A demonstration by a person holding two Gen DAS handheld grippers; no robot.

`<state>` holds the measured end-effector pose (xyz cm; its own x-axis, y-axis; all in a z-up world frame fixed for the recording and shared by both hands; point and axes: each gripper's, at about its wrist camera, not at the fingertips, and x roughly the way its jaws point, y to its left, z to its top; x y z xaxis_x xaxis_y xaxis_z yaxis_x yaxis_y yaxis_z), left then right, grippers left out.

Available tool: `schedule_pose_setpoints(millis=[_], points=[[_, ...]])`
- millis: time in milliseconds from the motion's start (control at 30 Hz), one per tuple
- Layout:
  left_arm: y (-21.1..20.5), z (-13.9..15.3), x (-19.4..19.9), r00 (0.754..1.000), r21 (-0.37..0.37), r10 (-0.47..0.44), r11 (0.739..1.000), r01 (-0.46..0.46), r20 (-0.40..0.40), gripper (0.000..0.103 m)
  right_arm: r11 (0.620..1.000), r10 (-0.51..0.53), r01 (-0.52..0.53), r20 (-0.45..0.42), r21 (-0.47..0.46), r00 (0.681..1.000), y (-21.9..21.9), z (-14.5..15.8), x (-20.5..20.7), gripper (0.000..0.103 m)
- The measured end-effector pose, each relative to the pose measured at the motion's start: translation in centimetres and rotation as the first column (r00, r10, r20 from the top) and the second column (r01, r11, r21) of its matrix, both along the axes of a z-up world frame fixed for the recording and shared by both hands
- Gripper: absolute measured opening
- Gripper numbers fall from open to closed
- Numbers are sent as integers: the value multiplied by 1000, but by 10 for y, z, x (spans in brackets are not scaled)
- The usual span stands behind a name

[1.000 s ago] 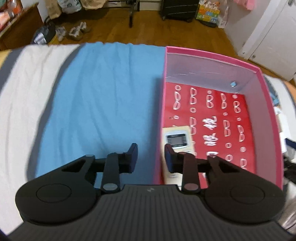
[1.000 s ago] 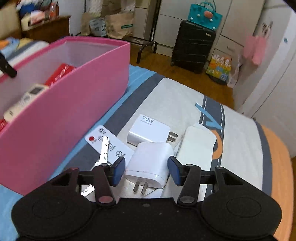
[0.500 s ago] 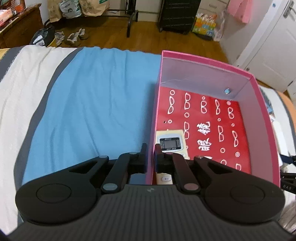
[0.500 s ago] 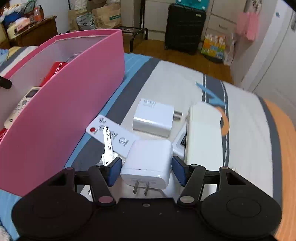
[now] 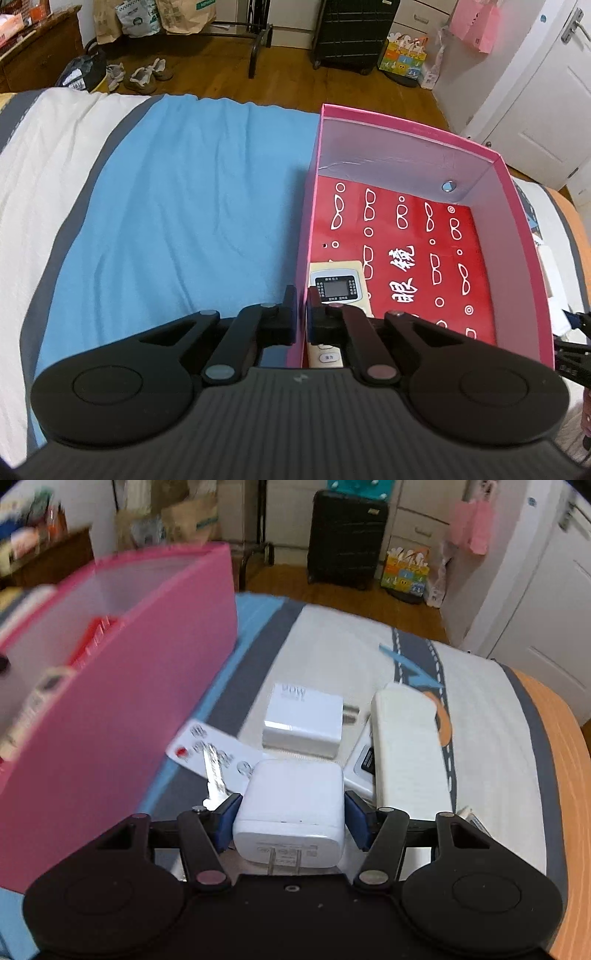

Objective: Organize rigid objects
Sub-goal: 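Grasp the white charger cube with the right gripper and lift it, then lower the white charger into the pink box and open the right gripper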

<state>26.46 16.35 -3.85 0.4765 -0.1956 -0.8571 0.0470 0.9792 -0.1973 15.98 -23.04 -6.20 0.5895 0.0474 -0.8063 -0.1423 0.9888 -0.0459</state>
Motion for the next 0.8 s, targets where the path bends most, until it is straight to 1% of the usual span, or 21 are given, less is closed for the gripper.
schedule_pose_setpoints(millis=[67,100,200,267,333,400,433,500,533,600,667,733,800], points=[[1,0,0,1000,-7,-1,1000,1,-1,4,1000,-4,3,54,14,999,0,15,-9,63],[2,0,-1,1000,-10,-2,1000,2,-1,4,999,-5,2,86,36,996,0,24,-14,63],[3,1,-3,1000,-15,-6,1000,6,5,4,989,8,-34,178,142,984,5,56,-29,64],[4,1,-3,1000,-23,-4,1000,4,5,4,969,84,-128,209,210,974,21,76,-33,64],[5,0,-2,1000,-28,-3,1000,3,4,4,937,183,-233,205,260,962,43,87,-31,64],[6,0,-2,1000,-35,-2,999,2,2,4,907,263,-303,168,292,950,70,87,-24,64],[7,0,-2,1000,-37,-1,999,1,1,4,898,302,-333,146,287,942,86,84,-19,64],[7,-1,-3,1000,-38,-5,999,5,5,4,893,360,-377,116,247,926,115,78,-9,64],[7,-1,-3,1000,-36,-9,999,9,8,4,896,375,-386,92,222,923,130,71,-1,64],[9,-1,-4,1000,-43,-13,999,14,13,4,909,371,-368,23,196,928,148,57,20,64],[10,-2,-4,1000,-52,-13,999,13,11,4,929,343,-328,-70,173,937,159,40,43,64],[11,-2,-4,1000,-57,-15,998,15,10,5,941,330,-311,-156,134,931,169,23,58,64],[12,-3,-4,1000,-53,-12,998,13,11,6,951,305,-285,-218,119,927,170,6,68,64]])
